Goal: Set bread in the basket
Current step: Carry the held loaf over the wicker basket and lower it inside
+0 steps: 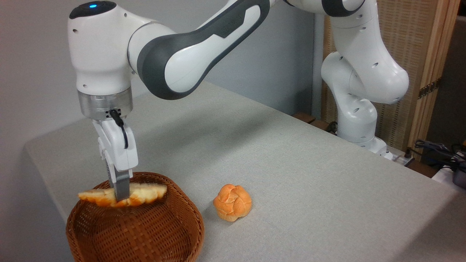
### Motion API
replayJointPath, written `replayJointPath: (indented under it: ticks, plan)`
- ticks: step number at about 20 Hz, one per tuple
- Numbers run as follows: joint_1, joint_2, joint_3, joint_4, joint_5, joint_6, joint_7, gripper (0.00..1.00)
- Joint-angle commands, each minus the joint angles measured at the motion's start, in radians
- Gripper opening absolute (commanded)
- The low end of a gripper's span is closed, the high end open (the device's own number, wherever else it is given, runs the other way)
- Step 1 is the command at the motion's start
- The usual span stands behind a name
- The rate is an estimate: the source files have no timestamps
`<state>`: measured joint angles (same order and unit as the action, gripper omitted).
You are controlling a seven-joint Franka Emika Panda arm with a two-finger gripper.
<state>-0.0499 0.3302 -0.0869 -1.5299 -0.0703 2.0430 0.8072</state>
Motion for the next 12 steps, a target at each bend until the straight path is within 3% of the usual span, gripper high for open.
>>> replayJointPath:
  ticks: [1, 4, 12]
  plan:
    - [-0.001, 0.007, 0.001, 0.024, -0.006, 0.008, 0.013, 0.88]
    - [-0.001, 0.006, 0.001, 0.024, -0.006, 0.008, 0.009, 1.0]
    - [-0.001, 0.001, -0.001, 0.024, -0.008, 0.006, 0.001, 1.0]
